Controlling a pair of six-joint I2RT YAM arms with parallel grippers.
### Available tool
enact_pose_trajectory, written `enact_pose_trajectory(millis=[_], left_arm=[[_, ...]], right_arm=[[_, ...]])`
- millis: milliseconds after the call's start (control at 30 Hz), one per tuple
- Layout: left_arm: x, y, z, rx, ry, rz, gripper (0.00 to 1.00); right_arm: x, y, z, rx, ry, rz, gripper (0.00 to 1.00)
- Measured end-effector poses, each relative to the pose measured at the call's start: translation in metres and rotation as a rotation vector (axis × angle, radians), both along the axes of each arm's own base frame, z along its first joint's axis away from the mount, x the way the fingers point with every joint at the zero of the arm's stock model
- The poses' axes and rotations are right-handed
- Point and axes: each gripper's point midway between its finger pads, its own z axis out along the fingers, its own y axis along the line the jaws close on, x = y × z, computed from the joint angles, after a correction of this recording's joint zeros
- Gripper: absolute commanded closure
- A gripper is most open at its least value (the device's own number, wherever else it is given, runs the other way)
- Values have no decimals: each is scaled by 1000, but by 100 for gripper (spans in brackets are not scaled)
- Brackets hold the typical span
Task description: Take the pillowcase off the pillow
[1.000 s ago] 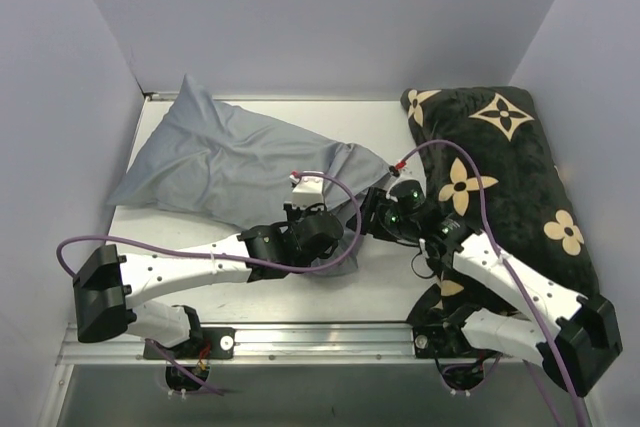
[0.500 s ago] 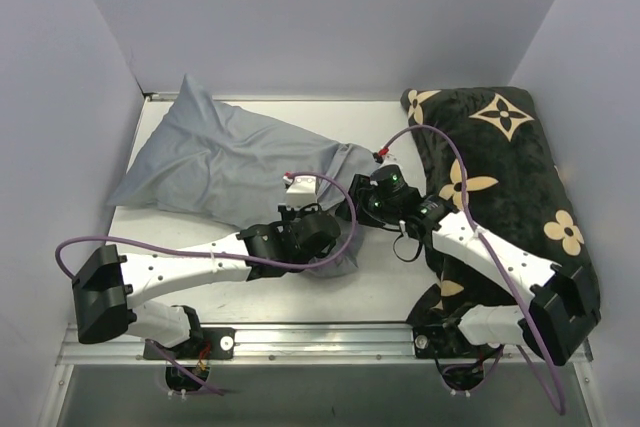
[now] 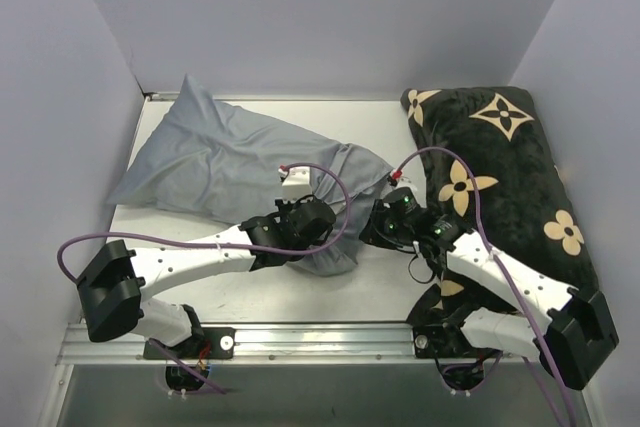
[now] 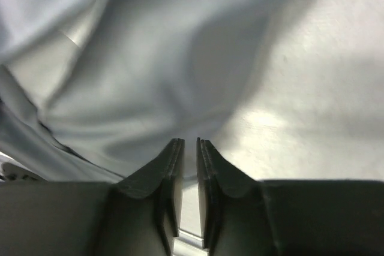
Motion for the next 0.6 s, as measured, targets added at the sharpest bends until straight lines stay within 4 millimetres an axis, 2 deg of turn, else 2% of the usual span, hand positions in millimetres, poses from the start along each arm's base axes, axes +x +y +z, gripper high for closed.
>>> enact_pose_trajectory(millis=[67, 167, 367, 433, 500, 600], left_arm=[[1, -2, 0, -7, 1, -3, 100], [1, -4, 0, -14, -1, -9, 100], [1, -5, 0, -9, -1, -18, 100], [1, -5, 1, -10, -1, -19, 100], [1, -5, 0, -9, 0, -20, 100], [1, -5, 1, -8, 0, -22, 100]], right_arm=[[-8, -7, -3, -11, 14, -5, 72], [-8, -7, 7, 2, -4, -6, 68], [17, 14, 57, 57, -85, 0, 66], [26, 24, 68, 68, -100, 3, 66], [35, 31, 70, 64, -97, 2, 67], [44, 38, 61, 41, -72, 3, 67]])
